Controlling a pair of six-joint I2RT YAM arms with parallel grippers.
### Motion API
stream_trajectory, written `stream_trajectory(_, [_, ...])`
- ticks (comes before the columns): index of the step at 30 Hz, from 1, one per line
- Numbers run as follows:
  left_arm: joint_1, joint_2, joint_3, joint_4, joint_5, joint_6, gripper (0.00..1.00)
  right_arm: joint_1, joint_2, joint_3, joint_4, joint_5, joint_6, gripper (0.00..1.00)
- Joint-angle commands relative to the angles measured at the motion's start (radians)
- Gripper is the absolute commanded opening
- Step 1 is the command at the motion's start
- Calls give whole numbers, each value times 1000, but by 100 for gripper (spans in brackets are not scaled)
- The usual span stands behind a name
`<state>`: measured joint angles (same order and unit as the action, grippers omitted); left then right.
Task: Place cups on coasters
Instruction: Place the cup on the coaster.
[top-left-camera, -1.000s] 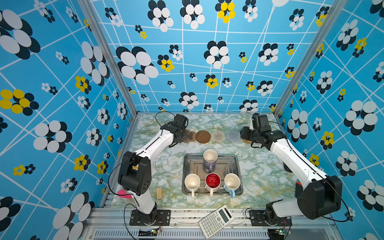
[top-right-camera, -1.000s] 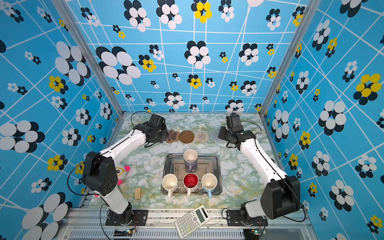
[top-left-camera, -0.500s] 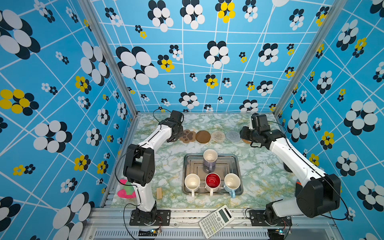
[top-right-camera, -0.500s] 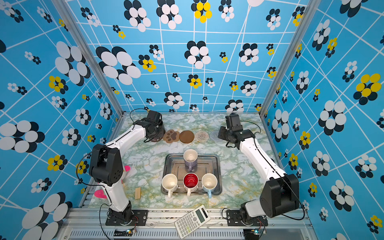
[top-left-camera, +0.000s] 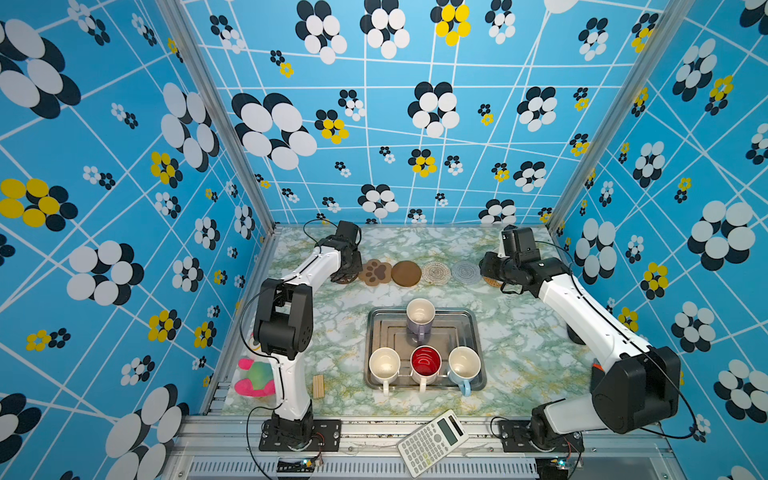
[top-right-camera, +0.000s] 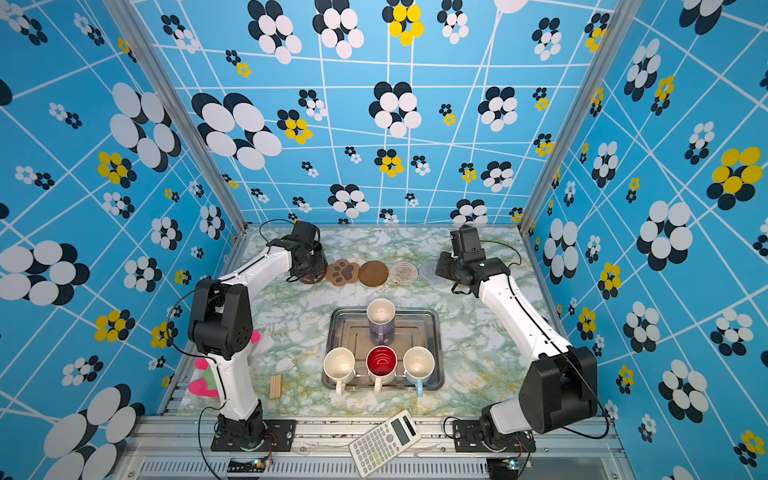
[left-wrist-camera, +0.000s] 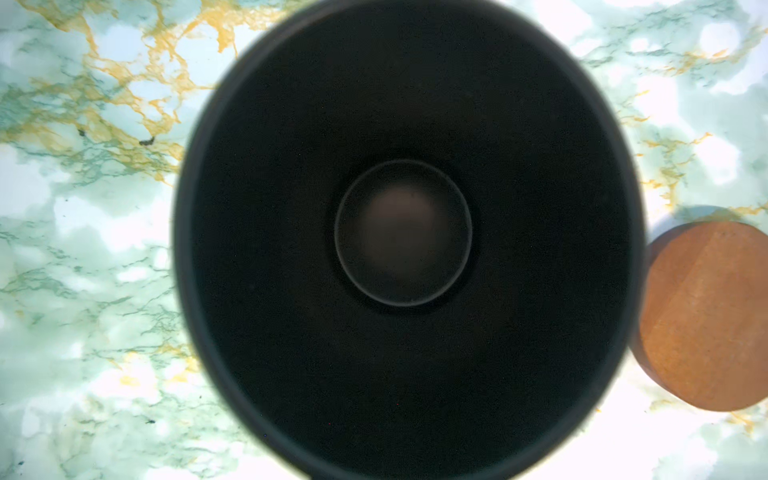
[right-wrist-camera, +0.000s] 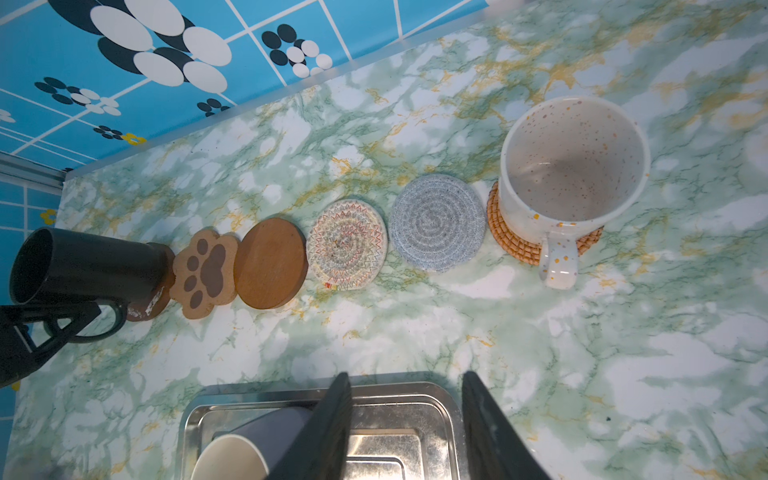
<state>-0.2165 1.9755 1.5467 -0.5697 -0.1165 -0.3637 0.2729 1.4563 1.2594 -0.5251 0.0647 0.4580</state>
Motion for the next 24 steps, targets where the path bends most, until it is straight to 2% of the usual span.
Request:
stream_trajectory(1, [20, 10, 54, 65, 3, 20, 0, 8, 10, 36, -39, 1, 8, 46])
stream_trajectory(24, [32, 3, 21, 59, -20, 22, 0, 8, 18, 33, -37, -12, 19, 45])
